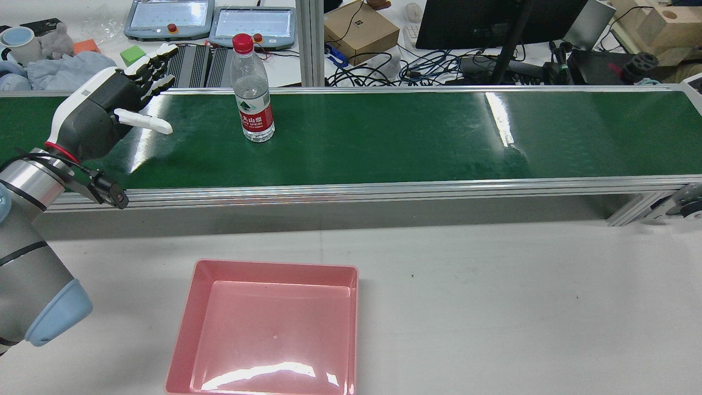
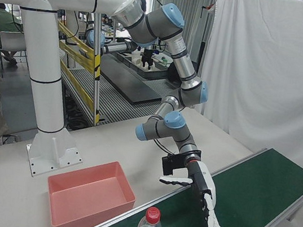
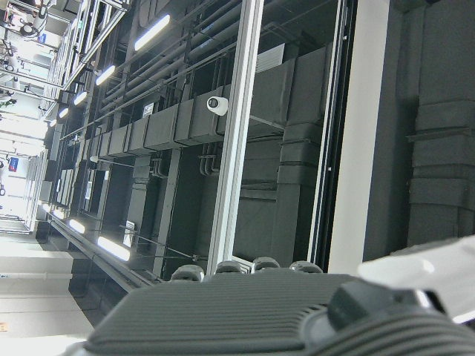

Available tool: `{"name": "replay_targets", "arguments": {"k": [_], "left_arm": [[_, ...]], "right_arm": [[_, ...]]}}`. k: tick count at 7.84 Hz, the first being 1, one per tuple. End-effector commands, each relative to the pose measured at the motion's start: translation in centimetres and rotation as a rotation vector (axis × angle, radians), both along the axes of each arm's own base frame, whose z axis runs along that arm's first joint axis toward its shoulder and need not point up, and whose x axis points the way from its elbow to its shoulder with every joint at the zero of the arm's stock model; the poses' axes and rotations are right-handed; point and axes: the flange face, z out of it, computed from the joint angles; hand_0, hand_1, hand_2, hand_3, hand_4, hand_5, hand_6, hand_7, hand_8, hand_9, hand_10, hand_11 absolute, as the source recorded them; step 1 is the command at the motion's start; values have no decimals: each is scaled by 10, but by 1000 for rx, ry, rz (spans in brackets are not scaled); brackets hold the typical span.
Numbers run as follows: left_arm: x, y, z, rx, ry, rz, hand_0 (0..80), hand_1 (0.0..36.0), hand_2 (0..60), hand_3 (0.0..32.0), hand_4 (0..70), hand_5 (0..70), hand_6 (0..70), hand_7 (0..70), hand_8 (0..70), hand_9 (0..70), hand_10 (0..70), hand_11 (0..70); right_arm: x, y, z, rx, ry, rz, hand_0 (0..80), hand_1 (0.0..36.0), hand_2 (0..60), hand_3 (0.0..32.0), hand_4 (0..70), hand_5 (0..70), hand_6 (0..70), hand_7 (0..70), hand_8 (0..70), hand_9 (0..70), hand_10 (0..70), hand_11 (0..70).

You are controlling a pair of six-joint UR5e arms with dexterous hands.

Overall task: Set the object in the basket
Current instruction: 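Move the open left hand along the belt toward the water bottle, then close the left hand fingers around the water bottle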

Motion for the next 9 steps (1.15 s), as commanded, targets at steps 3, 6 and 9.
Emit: {"name": "replay_targets", "arguments": {"k": [3,6,9], "left_arm": [[10,-8,-32,24,-15,-7,528,104,0,0,114,132,26,0,27,14,59,101],[30,-31,-16,2,-34,-8,528,104,0,0,111,132,26,0,26,12,59,101],[35,-36,-26,10,-26,-6,525,102,0,0,97,126,19,0,13,4,53,92]], "right_arm": [[0,0,0,0,0,0,0,0,0,0,0,0,0,0,0,0,0,0],[0,0,0,0,0,0,0,0,0,0,0,0,0,0,0,0,0,0],[0,0,0,0,0,0,0,0,0,0,0,0,0,0,0,0,0,0]]}}
